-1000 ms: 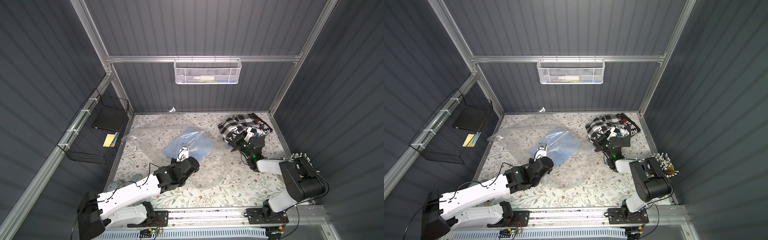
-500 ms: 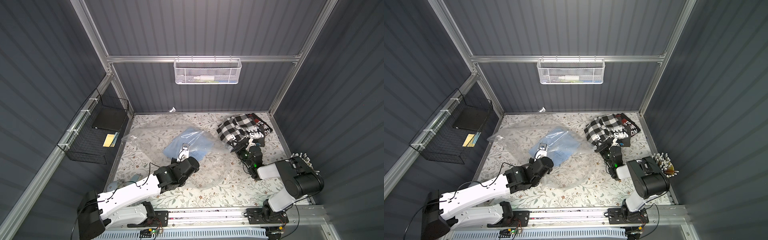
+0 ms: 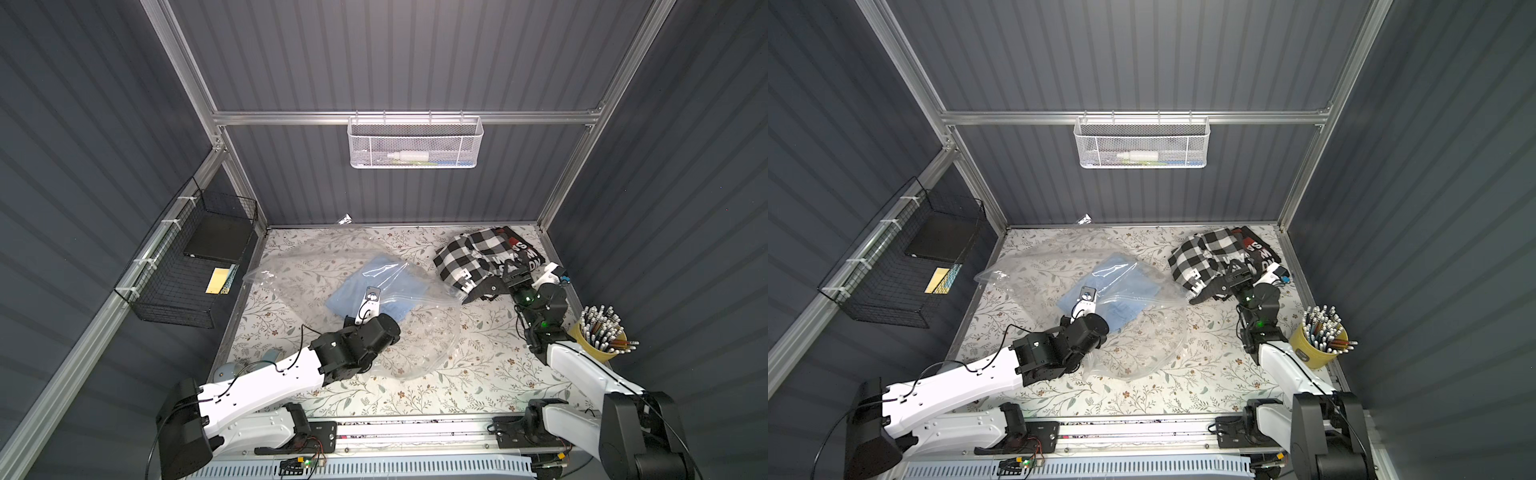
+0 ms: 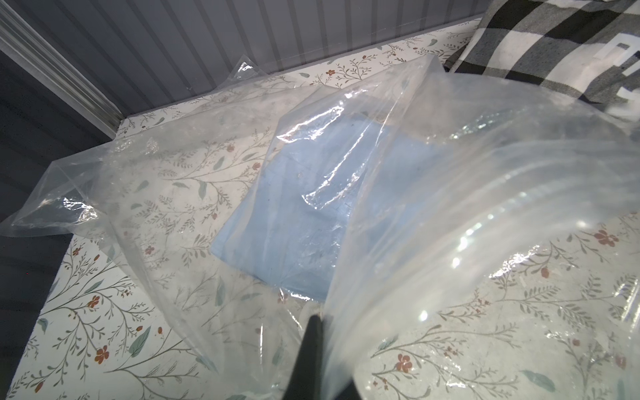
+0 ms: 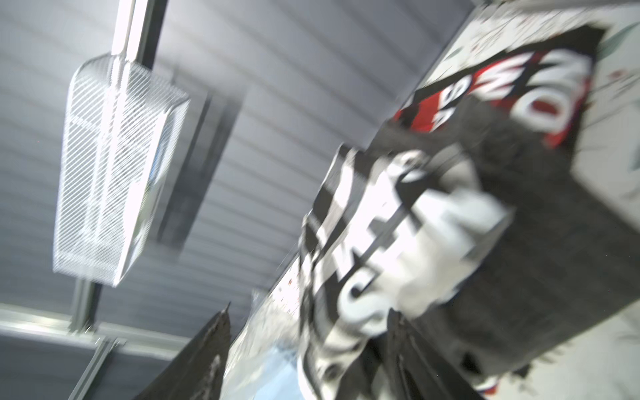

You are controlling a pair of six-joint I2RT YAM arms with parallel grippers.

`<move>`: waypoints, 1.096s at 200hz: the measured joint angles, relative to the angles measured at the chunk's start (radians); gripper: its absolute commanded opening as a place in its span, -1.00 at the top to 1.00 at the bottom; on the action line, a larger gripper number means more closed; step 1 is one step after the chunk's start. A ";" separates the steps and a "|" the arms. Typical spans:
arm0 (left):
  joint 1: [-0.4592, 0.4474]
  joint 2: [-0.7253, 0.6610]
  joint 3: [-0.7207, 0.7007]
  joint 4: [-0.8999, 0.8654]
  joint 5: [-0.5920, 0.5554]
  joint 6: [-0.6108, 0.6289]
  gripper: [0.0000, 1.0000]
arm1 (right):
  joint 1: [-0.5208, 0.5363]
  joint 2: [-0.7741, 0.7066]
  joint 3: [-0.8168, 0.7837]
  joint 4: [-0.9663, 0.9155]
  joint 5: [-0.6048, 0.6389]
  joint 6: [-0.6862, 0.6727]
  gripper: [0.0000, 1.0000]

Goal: Take the shirt out of the vacuum bag
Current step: Place the shirt at the center of the board.

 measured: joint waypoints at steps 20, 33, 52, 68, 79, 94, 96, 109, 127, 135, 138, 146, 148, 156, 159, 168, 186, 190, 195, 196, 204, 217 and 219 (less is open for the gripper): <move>0.000 0.000 0.000 0.002 0.002 0.000 1.00 | -0.045 0.077 0.060 -0.039 -0.055 0.008 -0.47; 0.000 0.000 0.000 0.004 0.001 0.000 1.00 | -0.060 0.130 0.090 -0.049 -0.093 0.015 -0.46; 0.000 0.000 0.000 0.004 0.001 0.000 1.00 | -0.071 0.200 0.137 -0.066 -0.158 0.029 -0.46; 0.000 0.000 0.000 0.004 0.001 0.000 1.00 | -0.077 0.246 0.171 -0.073 -0.206 0.040 -0.45; 0.000 0.000 0.000 0.003 0.001 0.000 1.00 | -0.082 0.274 0.188 -0.071 -0.235 0.046 -0.43; 0.000 0.000 0.000 0.004 0.001 0.000 1.00 | -0.090 0.302 0.198 -0.070 -0.262 0.058 -0.41; 0.000 0.000 0.000 0.004 0.002 0.000 1.00 | -0.091 0.305 0.198 -0.070 -0.265 0.060 -0.40; 0.000 0.000 0.000 0.003 0.002 0.000 1.00 | -0.097 0.313 0.198 -0.072 -0.284 0.068 -0.40; 0.000 0.000 0.000 0.003 0.002 0.000 1.00 | -0.103 0.296 0.196 -0.084 -0.304 0.073 -0.41; 0.000 0.000 0.000 0.003 0.001 0.000 1.00 | -0.103 0.273 0.193 -0.095 -0.306 0.072 -0.41; 0.000 0.000 0.000 0.003 0.002 0.000 1.00 | -0.103 0.261 0.190 -0.100 -0.306 0.070 -0.41; 0.000 0.000 0.000 0.003 0.002 0.000 1.00 | -0.102 0.227 0.186 -0.116 -0.304 0.067 -0.41; 0.000 0.000 0.000 0.003 0.002 0.000 1.00 | -0.102 0.221 0.185 -0.118 -0.304 0.067 -0.41; 0.000 0.000 0.000 0.003 0.002 0.000 1.00 | -0.101 0.186 0.179 -0.130 -0.302 0.063 -0.42; 0.000 0.000 0.000 0.003 0.002 0.000 1.00 | -0.101 0.174 0.175 -0.132 -0.301 0.061 -0.42; 0.000 0.000 0.000 0.003 0.002 0.000 1.00 | -0.101 0.143 0.162 -0.135 -0.298 0.058 -0.42; 0.000 0.000 0.000 0.003 0.002 0.000 1.00 | -0.101 0.105 0.117 -0.138 -0.288 0.055 -0.43; 0.000 0.000 0.000 0.004 0.002 0.000 1.00 | -0.101 0.100 0.101 -0.140 -0.283 0.055 -0.43; 0.000 0.000 0.000 0.003 0.002 0.000 1.00 | -0.101 0.096 0.084 -0.143 -0.280 0.055 -0.43; 0.000 0.000 0.000 0.003 0.002 0.000 1.00 | -0.101 0.096 0.081 -0.144 -0.279 0.055 -0.43; 0.000 0.001 0.000 0.004 0.003 0.000 1.00 | -0.101 0.096 0.058 -0.152 -0.270 0.055 -0.43; 0.000 0.005 0.000 0.004 0.005 0.000 1.00 | -0.102 0.106 0.034 -0.170 -0.260 0.053 -0.43; 0.000 0.005 0.000 0.004 0.005 0.000 1.00 | -0.101 0.109 0.032 -0.173 -0.259 0.052 -0.43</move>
